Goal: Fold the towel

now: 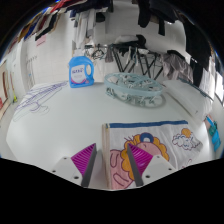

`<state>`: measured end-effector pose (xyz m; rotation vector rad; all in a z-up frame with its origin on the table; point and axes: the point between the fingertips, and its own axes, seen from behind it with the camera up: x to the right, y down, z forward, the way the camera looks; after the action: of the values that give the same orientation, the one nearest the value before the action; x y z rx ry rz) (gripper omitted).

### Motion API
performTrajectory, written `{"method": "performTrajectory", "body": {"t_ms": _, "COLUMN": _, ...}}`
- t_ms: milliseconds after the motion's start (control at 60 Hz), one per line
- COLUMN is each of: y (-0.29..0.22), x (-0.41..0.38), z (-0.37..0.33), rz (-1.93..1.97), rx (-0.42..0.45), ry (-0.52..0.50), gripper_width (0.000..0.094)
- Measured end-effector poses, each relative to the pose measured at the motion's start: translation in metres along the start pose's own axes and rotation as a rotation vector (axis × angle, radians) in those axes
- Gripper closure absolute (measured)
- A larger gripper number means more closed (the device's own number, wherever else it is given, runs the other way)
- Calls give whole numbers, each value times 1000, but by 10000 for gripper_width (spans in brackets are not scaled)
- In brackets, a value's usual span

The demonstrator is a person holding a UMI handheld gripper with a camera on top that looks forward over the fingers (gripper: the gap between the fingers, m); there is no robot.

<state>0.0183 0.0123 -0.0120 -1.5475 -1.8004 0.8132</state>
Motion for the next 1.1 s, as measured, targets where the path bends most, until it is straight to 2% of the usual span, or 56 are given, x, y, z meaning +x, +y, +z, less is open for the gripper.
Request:
{"method": "performTrajectory", "body": {"t_ms": 100, "y": 0, "x": 9, "z": 1, "rz": -46, "rx": 17, "ry": 28, "gripper_width": 701}}
{"method": "performTrajectory", "body": {"t_ms": 133, "y": -3, "x": 15, "z": 3, "rz": -77, "rx": 17, "ry": 58, "gripper_width": 876}}
{"method": "performTrajectory", "body": {"t_ms": 200, "y": -1, "x": 14, "z": -2, "rz": -111, "rx": -11, "ry": 64, "gripper_width": 904}}
{"method": "performTrajectory", "body": {"t_ms": 267, "y": 2, "x": -3, "z": -3, "rz": -69, "rx": -49, "ry": -12, "gripper_width": 914}}
{"method": "performTrajectory", "body": {"t_ms": 317, "y": -5, "x": -10, "z": -14, "rz": -9, "rx": -71, "ry": -57, "gripper_width": 916}}
{"method": "performTrajectory", "body": {"t_ms": 433, "y": -47, "x": 4, "z": -51, "rz": 86, "rx": -18, "ry": -91, "gripper_width": 916}}
{"method": "performTrajectory", "body": {"t_ms": 550, "y": -85, "x": 55, "z": -74, "rz": 211, "rx": 16, "ry": -81, "gripper_width": 916}}
{"method": "performTrajectory", "body": {"t_ms": 633, "y": -98, "x": 106, "z": -76, "rz": 248, "rx": 34, "ry": -30, "gripper_width": 915}}
{"method": "performTrajectory", "body": {"t_ms": 817, "y": -70, "x": 210, "z": -49, "rz": 285, "rx": -1, "ry": 86, "gripper_width": 910}}
{"method": "performTrajectory", "body": {"t_ms": 1000, "y": -21, "x": 239, "z": -23, "rz": 289, "rx": -69, "ry": 95, "gripper_width": 906}}
{"method": "performTrajectory", "body": {"t_ms": 1050, "y": -20, "x": 238, "z": -22, "rz": 292, "rx": -70, "ry": 81, "gripper_width": 817}}
{"method": "performTrajectory", "body": {"t_ms": 1083, "y": -22, "x": 242, "z": -25, "rz": 288, "rx": -63, "ry": 91, "gripper_width": 592}}
{"method": "performTrajectory", "body": {"t_ms": 1100, "y": -24, "x": 246, "z": -29, "rz": 280, "rx": -58, "ry": 108, "gripper_width": 437}}
